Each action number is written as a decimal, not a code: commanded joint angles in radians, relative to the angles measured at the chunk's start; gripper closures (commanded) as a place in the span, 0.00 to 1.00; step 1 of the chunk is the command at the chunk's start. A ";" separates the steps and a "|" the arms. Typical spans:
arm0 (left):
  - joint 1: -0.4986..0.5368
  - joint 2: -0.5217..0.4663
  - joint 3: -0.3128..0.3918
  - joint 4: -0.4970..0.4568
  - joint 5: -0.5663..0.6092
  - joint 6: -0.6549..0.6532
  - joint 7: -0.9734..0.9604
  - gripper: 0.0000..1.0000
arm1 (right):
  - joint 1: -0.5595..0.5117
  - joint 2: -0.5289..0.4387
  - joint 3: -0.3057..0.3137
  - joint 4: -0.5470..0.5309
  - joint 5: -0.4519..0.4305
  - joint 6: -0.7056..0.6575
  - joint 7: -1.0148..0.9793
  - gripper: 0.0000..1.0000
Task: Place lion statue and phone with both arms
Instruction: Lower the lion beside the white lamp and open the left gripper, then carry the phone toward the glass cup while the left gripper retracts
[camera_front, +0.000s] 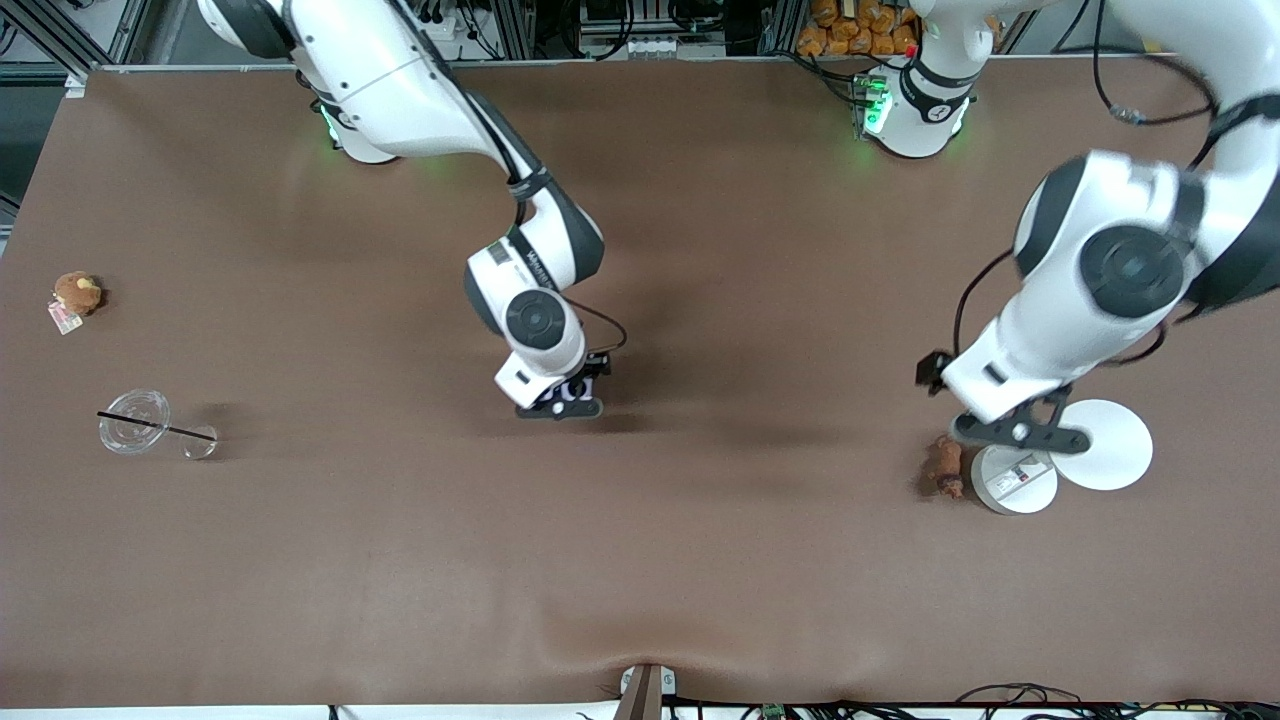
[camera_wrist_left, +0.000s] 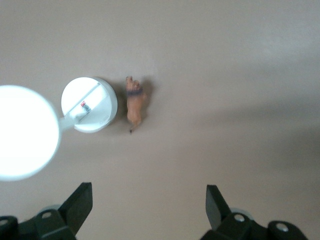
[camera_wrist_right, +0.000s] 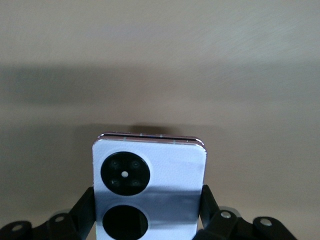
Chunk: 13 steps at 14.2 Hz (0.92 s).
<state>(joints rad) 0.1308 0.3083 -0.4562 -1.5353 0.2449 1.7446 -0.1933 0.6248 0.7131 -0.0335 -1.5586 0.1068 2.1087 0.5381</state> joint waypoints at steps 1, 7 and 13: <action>0.027 -0.074 0.001 0.055 -0.052 -0.144 0.008 0.00 | -0.100 -0.026 0.003 0.066 -0.018 -0.125 0.006 1.00; 0.140 -0.172 0.002 0.165 -0.185 -0.290 0.014 0.00 | -0.325 -0.070 -0.002 0.063 -0.018 -0.183 -0.170 1.00; 0.159 -0.236 0.007 0.165 -0.191 -0.290 0.009 0.00 | -0.497 -0.069 -0.023 0.011 -0.033 -0.222 -0.336 1.00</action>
<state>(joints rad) 0.2810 0.1023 -0.4512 -1.3651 0.0685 1.4680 -0.1827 0.1514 0.6635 -0.0713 -1.5095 0.0931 1.8795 0.2233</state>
